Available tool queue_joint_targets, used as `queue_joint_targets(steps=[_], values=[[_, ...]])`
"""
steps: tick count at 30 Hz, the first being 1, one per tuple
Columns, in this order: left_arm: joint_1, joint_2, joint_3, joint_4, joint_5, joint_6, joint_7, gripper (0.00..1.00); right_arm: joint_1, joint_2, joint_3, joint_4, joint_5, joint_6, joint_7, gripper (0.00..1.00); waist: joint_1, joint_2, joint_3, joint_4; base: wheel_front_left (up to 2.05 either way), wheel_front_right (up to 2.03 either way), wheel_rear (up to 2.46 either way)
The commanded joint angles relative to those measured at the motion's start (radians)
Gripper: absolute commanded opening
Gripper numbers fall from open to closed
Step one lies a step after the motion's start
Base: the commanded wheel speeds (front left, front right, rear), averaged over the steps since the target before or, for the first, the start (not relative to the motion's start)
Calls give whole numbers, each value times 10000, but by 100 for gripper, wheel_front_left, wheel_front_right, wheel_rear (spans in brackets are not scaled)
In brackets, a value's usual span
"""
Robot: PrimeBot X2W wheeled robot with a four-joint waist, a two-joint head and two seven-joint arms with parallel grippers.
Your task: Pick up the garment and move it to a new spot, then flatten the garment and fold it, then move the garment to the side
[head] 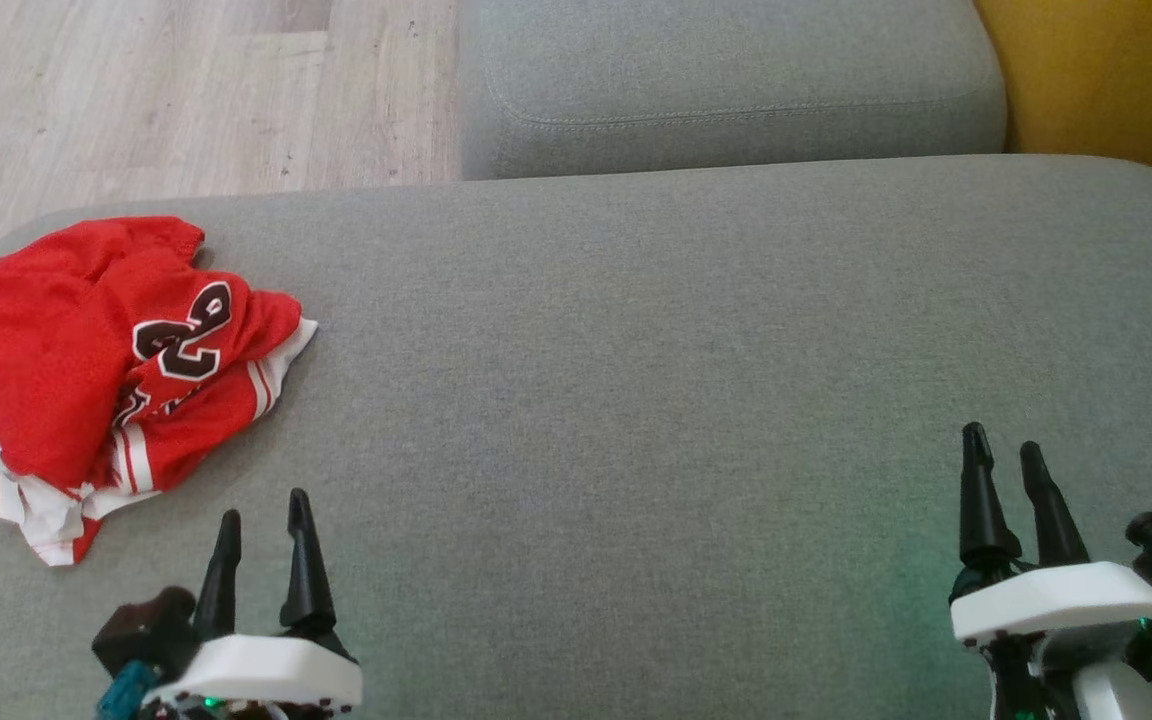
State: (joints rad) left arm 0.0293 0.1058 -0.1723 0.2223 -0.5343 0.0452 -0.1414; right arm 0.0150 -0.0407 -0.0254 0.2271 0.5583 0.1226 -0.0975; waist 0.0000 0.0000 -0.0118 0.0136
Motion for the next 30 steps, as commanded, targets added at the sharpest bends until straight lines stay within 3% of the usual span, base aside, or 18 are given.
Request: queue_joint_targets(steps=[1,30], values=[[-193,159,102,-377,354,108,-152,100,-174,-74,241,-427,-354,58,-182,100,0,0,-2,4,0,0,0],[-34,335,-299,-487,2963,741,-937,100,-77,-90,608,-691,-3413,76,-707,100,0,0,-77,5,0,0,0]])
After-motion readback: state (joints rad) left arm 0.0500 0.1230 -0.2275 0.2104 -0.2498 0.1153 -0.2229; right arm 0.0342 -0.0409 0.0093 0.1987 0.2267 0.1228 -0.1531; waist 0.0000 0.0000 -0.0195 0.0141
